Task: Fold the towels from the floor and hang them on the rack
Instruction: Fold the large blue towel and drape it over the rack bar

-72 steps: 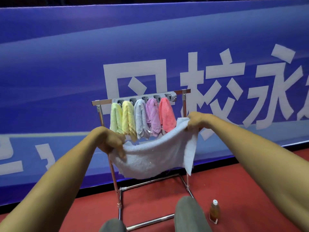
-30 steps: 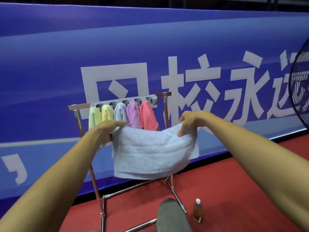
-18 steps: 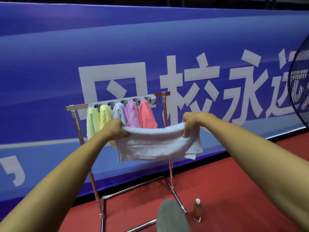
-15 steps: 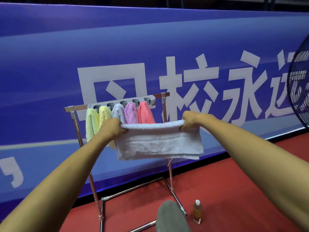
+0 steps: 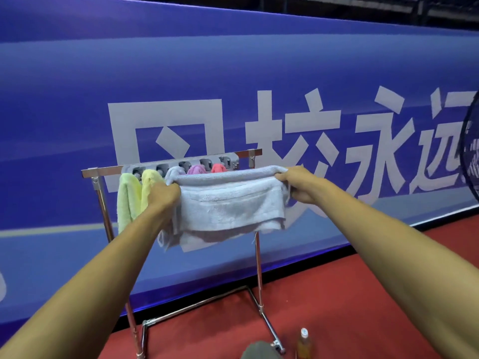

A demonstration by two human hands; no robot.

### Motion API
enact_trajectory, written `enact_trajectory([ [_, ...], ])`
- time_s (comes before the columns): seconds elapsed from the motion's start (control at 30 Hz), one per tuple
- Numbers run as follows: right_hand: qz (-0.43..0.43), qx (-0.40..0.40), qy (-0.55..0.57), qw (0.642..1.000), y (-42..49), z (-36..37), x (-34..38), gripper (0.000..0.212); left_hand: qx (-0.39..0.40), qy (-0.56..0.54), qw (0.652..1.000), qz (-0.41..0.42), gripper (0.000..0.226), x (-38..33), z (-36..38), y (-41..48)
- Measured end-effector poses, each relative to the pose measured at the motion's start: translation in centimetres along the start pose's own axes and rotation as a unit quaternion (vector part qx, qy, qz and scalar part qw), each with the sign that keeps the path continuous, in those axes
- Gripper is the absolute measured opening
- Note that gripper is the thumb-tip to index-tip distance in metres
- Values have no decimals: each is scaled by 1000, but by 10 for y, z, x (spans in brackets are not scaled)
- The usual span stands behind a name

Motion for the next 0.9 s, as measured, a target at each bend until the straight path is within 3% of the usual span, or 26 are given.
enact_trajectory([
  [0.1,-2,-38,23,999,14,2,-3,12,5,30,999,41,34,-13,12,7],
  [0.27,-7,-44,-49,998,40,-4,1,30,13,50,996,77,28,-41,25,18],
  [0.4,-17,-54,-69,996,55,-11,15,27,-5,70,995,69,48,-49,28,38],
  [0.53,-19,-46,-84,995,76,-12,26,37,12,75,994,77,41,-55,37,55],
  [0.77,-24,-33,-118,992,105,-18,43,48,16,114,989,92,50,-61,43,89],
  [0.9,-36,-30,-139,989,121,-24,63,64,-4,179,977,116,49,-82,45,103],
])
Point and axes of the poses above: each hand's wrist, its own y-axis towards the middle knuckle, its own z-axis out of the palm, x = y × z, the point moved 10 cm from there along y, towards the middle knuckle, and after that the axes turned 5 degrees about x, right-handed, at the moved point
